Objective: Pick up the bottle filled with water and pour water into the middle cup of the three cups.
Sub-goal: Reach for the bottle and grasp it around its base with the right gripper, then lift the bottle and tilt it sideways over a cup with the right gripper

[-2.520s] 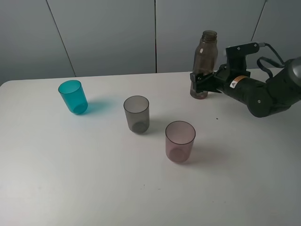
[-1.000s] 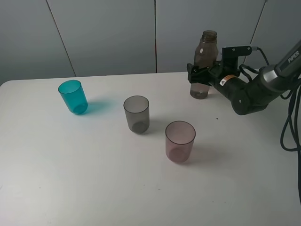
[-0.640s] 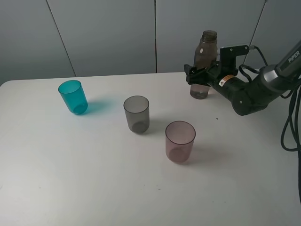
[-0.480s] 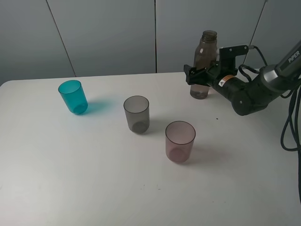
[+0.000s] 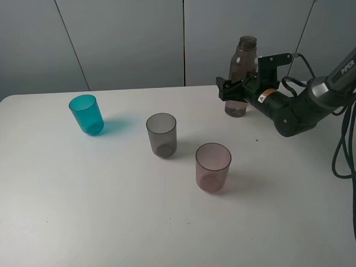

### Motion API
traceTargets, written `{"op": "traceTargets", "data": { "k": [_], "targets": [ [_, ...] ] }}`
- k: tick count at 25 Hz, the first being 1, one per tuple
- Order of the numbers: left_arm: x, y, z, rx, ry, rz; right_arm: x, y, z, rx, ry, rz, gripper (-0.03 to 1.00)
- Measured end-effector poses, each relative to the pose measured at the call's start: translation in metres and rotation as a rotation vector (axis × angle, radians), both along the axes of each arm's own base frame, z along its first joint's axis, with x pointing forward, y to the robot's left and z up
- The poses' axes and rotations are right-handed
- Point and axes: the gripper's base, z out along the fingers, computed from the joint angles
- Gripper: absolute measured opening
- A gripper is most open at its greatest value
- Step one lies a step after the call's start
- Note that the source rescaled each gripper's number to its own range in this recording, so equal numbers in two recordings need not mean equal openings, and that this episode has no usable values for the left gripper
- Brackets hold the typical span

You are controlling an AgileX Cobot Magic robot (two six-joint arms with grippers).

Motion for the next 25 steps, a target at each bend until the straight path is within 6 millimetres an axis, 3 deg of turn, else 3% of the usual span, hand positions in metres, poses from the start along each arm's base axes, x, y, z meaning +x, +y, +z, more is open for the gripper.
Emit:
{"op": "traceTargets", "data": {
  "k": [2,5,18,25],
  "targets": [
    [0.0,0.0,0.0,0.0,0.0,0.0,0.0,0.0,0.0,-0.001,0.0,0.002,0.65],
    [0.0,0.0,0.0,0.0,0.0,0.0,0.001,-0.002,0.0,0.001,-0.002,-0.014,0.01],
    [0.0,0.0,0.0,-0.002,0.0,0.001,0.0,0.002,0.006,-0.02,0.01,0.033,0.02],
    [0.0,0.0,0.0,-0.002,0.0,0.001,-0.006,0.024,0.041,-0.156,-0.059,0.125,0.0]
  ]
}}
